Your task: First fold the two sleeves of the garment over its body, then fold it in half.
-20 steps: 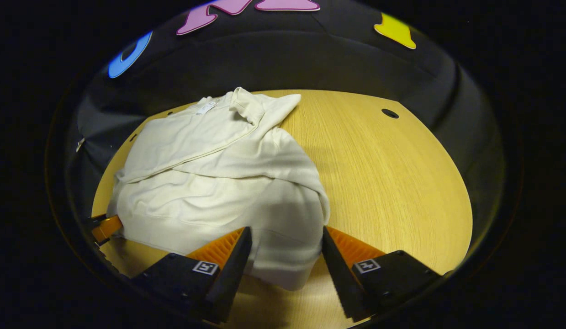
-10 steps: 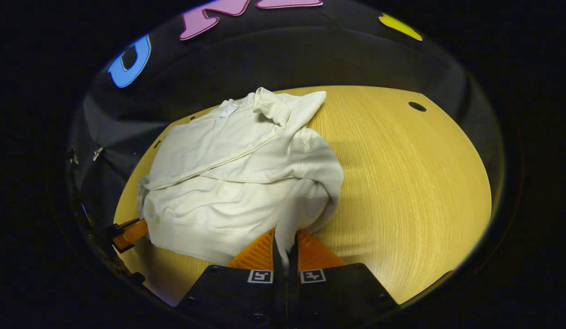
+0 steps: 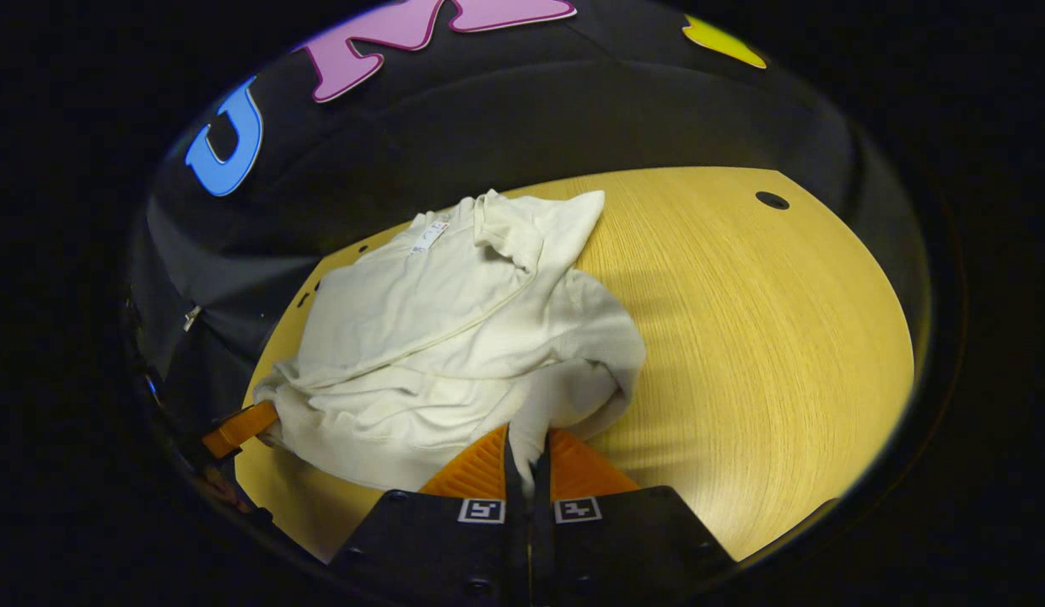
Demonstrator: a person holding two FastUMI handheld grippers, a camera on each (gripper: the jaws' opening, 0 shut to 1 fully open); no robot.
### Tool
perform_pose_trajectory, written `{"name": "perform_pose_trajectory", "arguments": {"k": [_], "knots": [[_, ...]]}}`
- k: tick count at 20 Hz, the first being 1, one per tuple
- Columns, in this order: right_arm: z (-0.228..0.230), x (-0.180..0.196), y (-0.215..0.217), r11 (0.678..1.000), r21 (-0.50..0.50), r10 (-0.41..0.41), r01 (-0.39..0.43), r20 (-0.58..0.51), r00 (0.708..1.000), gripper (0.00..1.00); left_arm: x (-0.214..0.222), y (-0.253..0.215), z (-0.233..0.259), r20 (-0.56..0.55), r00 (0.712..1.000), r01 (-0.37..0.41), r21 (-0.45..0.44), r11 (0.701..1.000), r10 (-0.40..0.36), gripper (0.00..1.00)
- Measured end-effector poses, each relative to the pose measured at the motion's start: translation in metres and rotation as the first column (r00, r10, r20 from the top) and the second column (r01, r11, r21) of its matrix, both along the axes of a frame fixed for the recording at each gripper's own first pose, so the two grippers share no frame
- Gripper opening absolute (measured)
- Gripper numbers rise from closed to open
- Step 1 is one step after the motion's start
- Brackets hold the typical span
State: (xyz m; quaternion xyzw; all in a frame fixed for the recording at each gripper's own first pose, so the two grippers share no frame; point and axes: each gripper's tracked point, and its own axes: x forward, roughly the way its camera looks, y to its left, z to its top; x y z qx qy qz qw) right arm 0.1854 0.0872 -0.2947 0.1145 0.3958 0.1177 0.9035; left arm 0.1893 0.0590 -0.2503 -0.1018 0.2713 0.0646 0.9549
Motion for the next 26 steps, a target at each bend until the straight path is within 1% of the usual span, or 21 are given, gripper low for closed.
{"name": "perform_pose_trajectory", "arguments": {"k": [3,4,5,8,9,10,13,14,17,18,19,22,26], "knots": [[0.019,0.021,0.013,1.0,0.011,0.005,-0.006,0.052,0.999,0.06,0.025,0.004,0.021,0.046,0.999,-0.02,-0.031,0.999,0.021,0.06],[0.025,0.029,0.016,1.0,0.021,0.001,-0.002,0.063,0.998,0.06,0.034,0.006,0.028,0.065,0.998,-0.025,-0.032,0.999,0.027,0.02],[0.03,0.038,0.017,0.999,0.031,-0.011,0.009,0.076,0.997,0.07,0.043,0.005,0.035,0.079,0.997,-0.021,-0.038,0.999,0.024,0.06],[0.051,0.074,0.021,0.996,0.072,-0.054,0.046,0.125,0.991,0.06,0.069,0.007,0.057,0.125,0.992,-0.014,-0.029,0.999,0.017,0.06],[0.058,0.085,0.019,0.996,0.077,-0.064,0.053,0.145,0.987,0.06,0.079,0.008,0.064,0.146,0.989,-0.009,-0.021,1.0,0.012,0.11],[0.065,0.096,0.018,0.995,0.082,-0.071,0.058,0.164,0.984,0.06,0.087,0.009,0.071,0.16,0.987,-0.008,-0.012,1.0,0.01,0.06],[0.081,0.128,0.021,0.993,0.099,-0.083,0.063,0.206,0.975,0.06,0.114,0.007,0.087,0.194,0.981,-0.003,-0.031,1.0,0.009,0.06],[0.085,0.135,0.022,0.994,0.093,-0.073,0.054,0.219,0.973,0.06,0.123,0.005,0.092,0.204,0.979,0.004,-0.034,0.999,0.003,0.06],[0.093,0.157,0.023,0.998,0.054,-0.05,0.037,0.27,0.961,0.06,0.15,0.005,0.099,0.226,0.974,0.025,0.003,1.0,-0.025,0.06],[0.095,0.165,0.024,0.998,0.053,-0.053,0.039,0.28,0.959,0.06,0.16,0.006,0.102,0.236,0.971,0.028,0.01,1.0,-0.03,0.11],[0.096,0.171,0.024,0.998,0.052,-0.057,0.044,0.288,0.956,0.06,0.17,0.007,0.103,0.242,0.97,0.033,0.02,0.999,-0.037,0.06],[0.096,0.196,0.023,0.997,0.042,-0.078,0.068,0.309,0.948,0.06,0.2,0.01,0.1,0.251,0.966,0.048,0.058,0.997,-0.061,0.06],[0.085,0.229,0.022,0.995,0.0,-0.09,0.096,0.349,0.933,0.06,0.242,0.022,0.091,0.254,0.965,0.042,0.066,0.997,-0.058,0.06]]}}
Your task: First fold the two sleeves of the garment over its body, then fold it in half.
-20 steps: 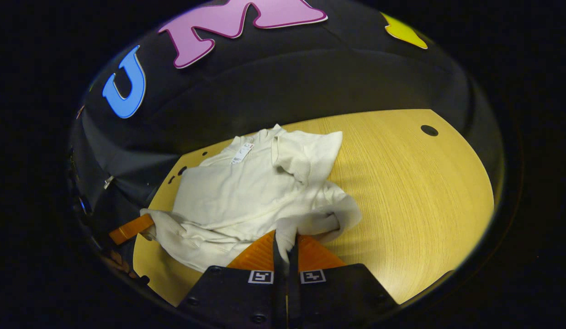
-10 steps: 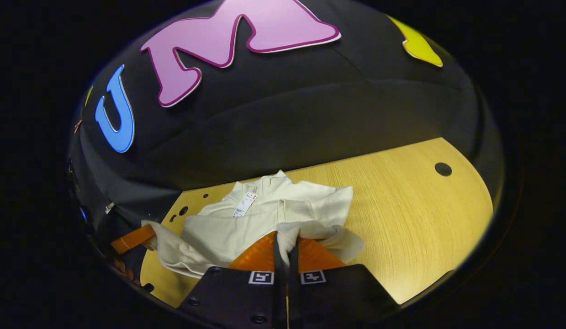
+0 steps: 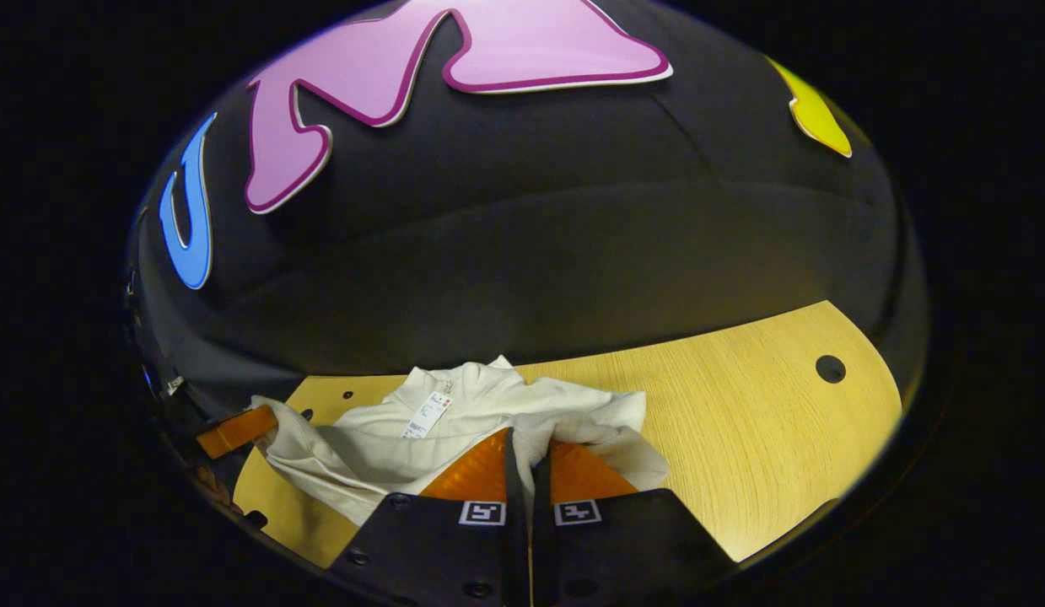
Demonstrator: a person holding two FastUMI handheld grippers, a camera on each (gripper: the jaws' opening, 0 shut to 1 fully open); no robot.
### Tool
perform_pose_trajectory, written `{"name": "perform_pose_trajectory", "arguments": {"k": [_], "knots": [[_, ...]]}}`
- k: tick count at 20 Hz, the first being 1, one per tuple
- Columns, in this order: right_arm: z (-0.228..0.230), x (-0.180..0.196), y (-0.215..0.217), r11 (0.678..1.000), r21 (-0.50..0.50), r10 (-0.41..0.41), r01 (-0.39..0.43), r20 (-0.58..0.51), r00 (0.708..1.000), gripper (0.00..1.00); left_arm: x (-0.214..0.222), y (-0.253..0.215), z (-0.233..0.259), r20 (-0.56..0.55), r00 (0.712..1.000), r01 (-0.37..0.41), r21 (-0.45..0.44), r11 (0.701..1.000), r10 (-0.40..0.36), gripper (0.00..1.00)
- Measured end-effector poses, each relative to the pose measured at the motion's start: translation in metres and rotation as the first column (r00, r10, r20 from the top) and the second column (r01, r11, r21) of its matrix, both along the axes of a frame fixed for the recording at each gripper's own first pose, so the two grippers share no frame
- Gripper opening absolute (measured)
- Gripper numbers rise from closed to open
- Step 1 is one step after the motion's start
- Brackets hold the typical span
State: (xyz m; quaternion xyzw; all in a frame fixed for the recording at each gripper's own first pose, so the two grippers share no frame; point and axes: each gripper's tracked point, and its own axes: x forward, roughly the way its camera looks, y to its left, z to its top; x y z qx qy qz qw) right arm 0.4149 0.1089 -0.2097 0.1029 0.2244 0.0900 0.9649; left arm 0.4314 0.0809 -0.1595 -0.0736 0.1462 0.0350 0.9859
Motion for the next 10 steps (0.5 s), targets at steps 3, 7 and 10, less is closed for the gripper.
{"name": "perform_pose_trajectory", "arguments": {"k": [3,7,10], "knots": [[-0.011,0.025,0.001,0.999,-0.029,-0.023,0.024,0.021,1.0,0.06,0.026,0.009,-0.023,-0.035,0.999,0.002,0.02,1.0,-0.001,0.06],[-0.031,0.041,-0.001,0.998,-0.045,-0.047,0.048,0.029,0.998,0.1,0.046,0.015,-0.049,-0.056,0.998,-0.009,0.005,1.0,0.009,0.06],[-0.045,0.045,0.007,0.999,-0.032,-0.035,0.036,0.019,0.999,0.25,0.052,0.02,-0.067,-0.077,0.997,-0.022,0.024,0.999,0.024,0.12]]}}
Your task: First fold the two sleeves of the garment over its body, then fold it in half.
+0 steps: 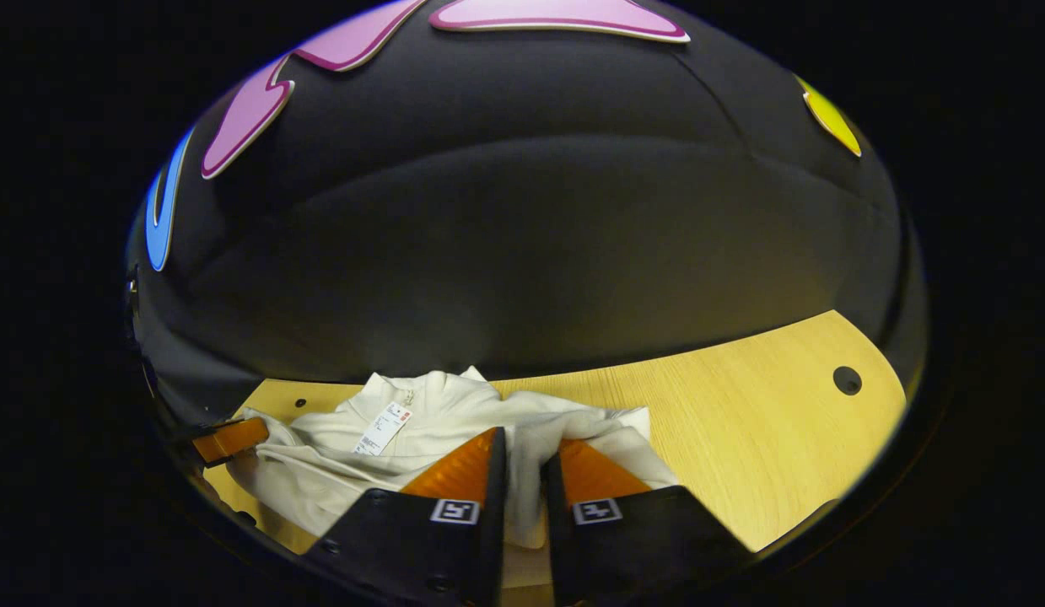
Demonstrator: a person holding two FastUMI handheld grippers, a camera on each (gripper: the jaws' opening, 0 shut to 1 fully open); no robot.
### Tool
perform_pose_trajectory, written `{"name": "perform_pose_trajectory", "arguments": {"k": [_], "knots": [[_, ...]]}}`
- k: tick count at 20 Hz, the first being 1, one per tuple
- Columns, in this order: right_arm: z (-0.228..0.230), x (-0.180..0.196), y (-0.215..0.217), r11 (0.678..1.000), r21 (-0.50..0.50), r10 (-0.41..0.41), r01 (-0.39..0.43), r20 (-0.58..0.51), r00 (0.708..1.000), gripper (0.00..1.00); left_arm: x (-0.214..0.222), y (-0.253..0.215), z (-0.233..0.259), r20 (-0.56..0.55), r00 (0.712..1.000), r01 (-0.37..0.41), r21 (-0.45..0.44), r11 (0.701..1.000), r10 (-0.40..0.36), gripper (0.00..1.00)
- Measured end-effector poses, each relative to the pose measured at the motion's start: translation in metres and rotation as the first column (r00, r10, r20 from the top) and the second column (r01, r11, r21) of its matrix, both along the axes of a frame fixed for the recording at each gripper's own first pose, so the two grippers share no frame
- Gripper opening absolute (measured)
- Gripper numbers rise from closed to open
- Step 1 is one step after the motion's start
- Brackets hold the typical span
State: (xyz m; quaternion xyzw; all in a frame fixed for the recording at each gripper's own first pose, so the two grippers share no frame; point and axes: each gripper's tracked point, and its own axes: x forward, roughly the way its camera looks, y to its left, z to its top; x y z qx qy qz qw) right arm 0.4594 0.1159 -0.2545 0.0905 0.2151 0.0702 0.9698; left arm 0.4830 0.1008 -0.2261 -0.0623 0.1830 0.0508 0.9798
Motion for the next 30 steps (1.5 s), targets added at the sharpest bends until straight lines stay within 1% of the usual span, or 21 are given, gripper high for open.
{"name": "perform_pose_trajectory", "arguments": {"k": [1,3,4,5,6,7,9,11,12,15,16,17,18,19,20,22,23,25,27,30], "knots": [[0.0,-0.002,0.004,1.0,0.006,0.014,-0.014,-0.002,1.0,0.39,-0.001,0.0,-0.002,-0.009,1.0,-0.001,0.013,1.0,0.001,0.2],[0.001,-0.008,0.012,0.999,-0.004,0.047,-0.047,0.007,0.999,0.65,-0.005,-0.005,0.0,-0.015,1.0,0.011,0.009,1.0,-0.011,0.51],[0.005,-0.011,0.013,0.998,-0.029,0.061,-0.061,0.017,0.998,0.85,-0.006,-0.002,0.005,-0.009,1.0,-0.012,0.039,0.999,0.013,0.67],[0.01,-0.015,0.014,0.996,-0.055,0.078,-0.076,0.03,0.997,0.89,-0.01,0.003,0.013,0.001,0.999,-0.04,0.084,0.996,0.04,0.82],[0.014,-0.02,0.014,0.994,-0.077,0.087,-0.084,0.041,0.995,0.93,-0.014,0.006,0.024,0.016,0.998,-0.058,0.121,0.991,0.057,0.87],[0.019,-0.024,0.013,0.992,-0.091,0.09,-0.085,0.045,0.995,0.96,-0.02,0.007,0.037,0.029,0.997,-0.074,0.14,0.987,0.07,0.93],[0.03,-0.036,0.008,0.993,-0.094,0.073,-0.068,0.054,0.996,0.97,-0.036,0.005,0.061,0.067,0.995,-0.076,0.138,0.988,0.067,0.99],[0.049,-0.05,-0.006,0.996,-0.084,0.029,-0.023,0.079,0.996,0.96,-0.061,0.003,0.089,0.116,0.991,-0.08,0.114,0.99,0.066,0.98],[0.062,-0.065,-0.006,0.996,-0.084,0.01,-0.002,0.104,0.994,0.96,-0.077,0.003,0.102,0.137,0.988,-0.083,0.099,0.992,0.069,0.98],[0.113,-0.104,-0.022,0.992,-0.121,-0.021,0.044,0.189,0.982,0.99,-0.135,0.01,0.142,0.201,0.976,-0.094,0.057,0.994,0.081,0.98],[0.132,-0.121,-0.026,0.989,-0.134,-0.028,0.058,0.217,0.976,0.99,-0.155,0.008,0.157,0.222,0.972,-0.086,0.039,0.996,0.075,0.98],[0.15,-0.129,-0.036,0.987,-0.146,-0.034,0.072,0.244,0.969,0.99,-0.176,0.008,0.169,0.24,0.968,-0.075,0.025,0.997,0.067,0.98],[0.171,-0.147,-0.04,0.985,-0.152,-0.043,0.087,0.269,0.962,0.92,-0.201,0.009,0.184,0.257,0.965,-0.069,0.023,0.997,0.061,0.98],[0.19,-0.168,-0.045,0.983,-0.154,-0.051,0.099,0.29,0.956,0.99,-0.219,0.011,0.193,0.265,0.963,-0.064,0.033,0.997,0.053,0.97],[0.207,-0.186,-0.049,0.983,-0.146,-0.065,0.114,0.307,0.949,0.99,-0.243,0.01,0.203,0.266,0.963,-0.051,0.056,0.997,0.034,0.97],[0.234,-0.224,-0.046,0.988,-0.105,-0.076,0.116,0.326,0.942,0.99,-0.289,0.007,0.223,0.279,0.96,-0.043,0.097,0.994,0.014,0.96],[0.248,-0.244,-0.044,0.99,-0.087,-0.072,0.107,0.333,0.94,0.99,-0.312,0.001,0.231,0.29,0.957,-0.031,0.103,0.994,0.0,0.97],[0.27,-0.283,-0.042,0.99,-0.098,-0.056,0.097,0.353,0.934,0.99,-0.355,-0.008,0.242,0.307,0.951,-0.003,0.096,0.995,-0.027,0.96],[0.286,-0.328,-0.041,0.988,-0.127,-0.035,0.089,0.373,0.927,0.99,-0.399,-0.008,0.246,0.305,0.952,-0.009,0.086,0.996,-0.018,0.96],[0.294,-0.374,-0.035,0.989,-0.145,0.016,0.043,0.38,0.925,0.98,-0.455,-0.018,0.26,0.324,0.946,0.007,0.069,0.998,-0.029,0.96]]}}
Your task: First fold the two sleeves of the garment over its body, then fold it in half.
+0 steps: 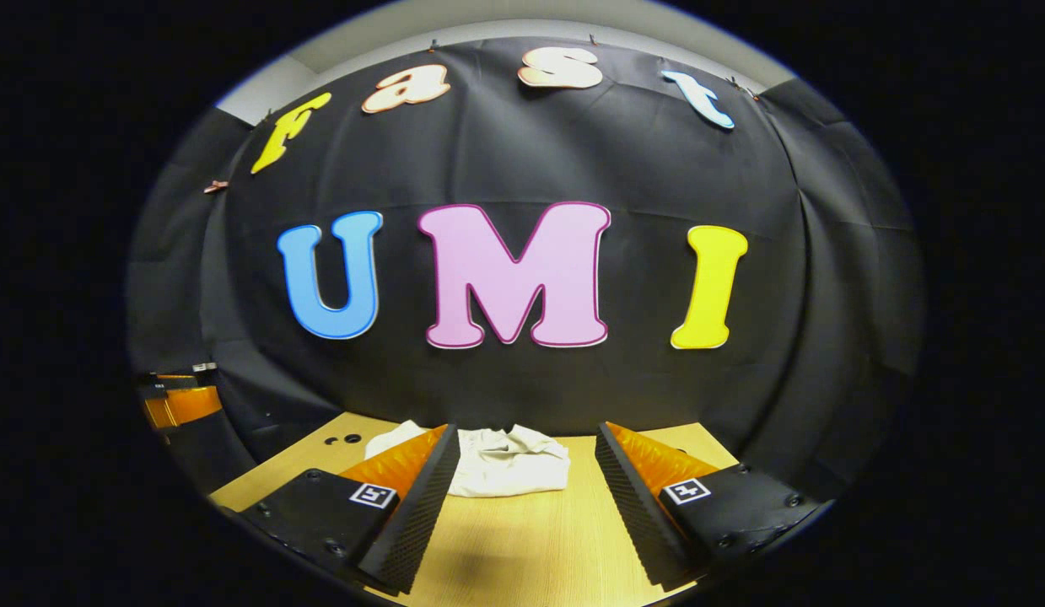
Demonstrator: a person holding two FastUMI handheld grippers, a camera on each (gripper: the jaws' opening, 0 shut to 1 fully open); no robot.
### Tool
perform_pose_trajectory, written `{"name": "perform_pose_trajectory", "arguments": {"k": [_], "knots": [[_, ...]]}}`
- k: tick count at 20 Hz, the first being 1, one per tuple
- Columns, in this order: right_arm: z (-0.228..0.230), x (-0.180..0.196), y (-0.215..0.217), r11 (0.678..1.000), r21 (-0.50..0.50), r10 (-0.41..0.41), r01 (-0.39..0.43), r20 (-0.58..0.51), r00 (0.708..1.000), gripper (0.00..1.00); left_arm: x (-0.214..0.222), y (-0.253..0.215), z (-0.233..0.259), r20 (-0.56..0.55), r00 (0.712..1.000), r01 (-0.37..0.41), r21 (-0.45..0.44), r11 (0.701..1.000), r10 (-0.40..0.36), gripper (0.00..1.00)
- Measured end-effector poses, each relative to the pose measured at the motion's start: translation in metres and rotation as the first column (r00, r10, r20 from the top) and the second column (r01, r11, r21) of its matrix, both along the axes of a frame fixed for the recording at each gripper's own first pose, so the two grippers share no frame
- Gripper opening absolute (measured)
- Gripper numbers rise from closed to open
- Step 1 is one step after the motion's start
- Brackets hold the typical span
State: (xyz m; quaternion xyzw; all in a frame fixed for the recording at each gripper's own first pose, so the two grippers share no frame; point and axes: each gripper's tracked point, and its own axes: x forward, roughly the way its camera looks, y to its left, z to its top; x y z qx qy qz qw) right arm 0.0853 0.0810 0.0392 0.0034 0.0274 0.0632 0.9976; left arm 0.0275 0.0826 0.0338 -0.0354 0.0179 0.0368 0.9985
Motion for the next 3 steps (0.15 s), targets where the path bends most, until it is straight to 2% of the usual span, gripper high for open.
{"name": "perform_pose_trajectory", "arguments": {"k": [3], "knots": [[0.009,-0.043,-0.008,1.0,0.004,-0.004,0.004,0.014,1.0,0.99,-0.051,-0.01,0.003,-0.009,1.0,0.027,0.061,0.998,-0.026,0.96]]}}
